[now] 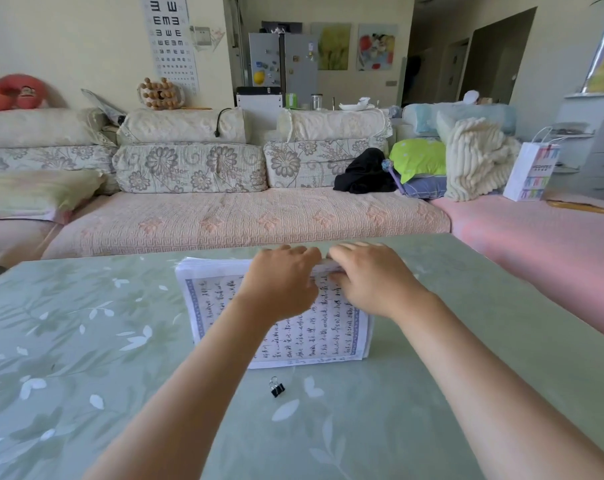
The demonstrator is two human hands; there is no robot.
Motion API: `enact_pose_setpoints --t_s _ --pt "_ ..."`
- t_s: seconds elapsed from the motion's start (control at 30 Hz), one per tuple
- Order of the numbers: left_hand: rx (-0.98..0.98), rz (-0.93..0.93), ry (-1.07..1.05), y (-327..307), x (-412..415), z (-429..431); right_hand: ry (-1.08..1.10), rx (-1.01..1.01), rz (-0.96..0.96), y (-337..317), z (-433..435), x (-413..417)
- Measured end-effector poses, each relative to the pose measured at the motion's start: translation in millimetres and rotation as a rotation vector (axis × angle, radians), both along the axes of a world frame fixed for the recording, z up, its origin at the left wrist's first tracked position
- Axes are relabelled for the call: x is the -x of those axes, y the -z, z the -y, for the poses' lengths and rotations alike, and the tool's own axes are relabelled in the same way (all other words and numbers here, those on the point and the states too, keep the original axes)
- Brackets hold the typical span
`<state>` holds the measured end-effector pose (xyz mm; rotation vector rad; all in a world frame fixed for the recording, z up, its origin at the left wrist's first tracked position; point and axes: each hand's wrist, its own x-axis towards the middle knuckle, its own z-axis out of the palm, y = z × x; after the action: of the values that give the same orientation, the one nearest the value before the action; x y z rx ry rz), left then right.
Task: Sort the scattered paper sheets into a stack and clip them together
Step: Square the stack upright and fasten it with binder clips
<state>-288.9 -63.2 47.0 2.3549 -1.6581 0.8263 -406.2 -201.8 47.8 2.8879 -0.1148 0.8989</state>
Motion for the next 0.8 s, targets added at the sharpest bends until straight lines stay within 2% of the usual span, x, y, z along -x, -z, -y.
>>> enact_pose_setpoints --t_s 0.1,0.2,0.27,0.33,0.47,0.67,0.8 --pt "0.037 0.005 0.048 0 -7 2 -0.008 -0.256 0.182 13 11 1" --pt "0.023 -0.019 0.066 0 -10 3 0.012 -0.779 0.399 30 12 9" --pt "0.022 -0.034 0.064 0 -10 4 0.026 -1.113 0.388 38 8 10" --pt "0.019 -0.015 0.052 0 -7 6 -0.055 -1.291 0.370 46 4 5" --pt "0.006 0.050 0.015 0 0 12 -0.142 -1.433 0.400 48 -2 -1" --pt "0.023 0.075 0.003 3 -2 13 -0.180 -1.419 0.419 51 0 -2" --pt "0.052 0.018 0.004 -1 -11 -2 -0.171 -1.407 0.446 53 4 -4"
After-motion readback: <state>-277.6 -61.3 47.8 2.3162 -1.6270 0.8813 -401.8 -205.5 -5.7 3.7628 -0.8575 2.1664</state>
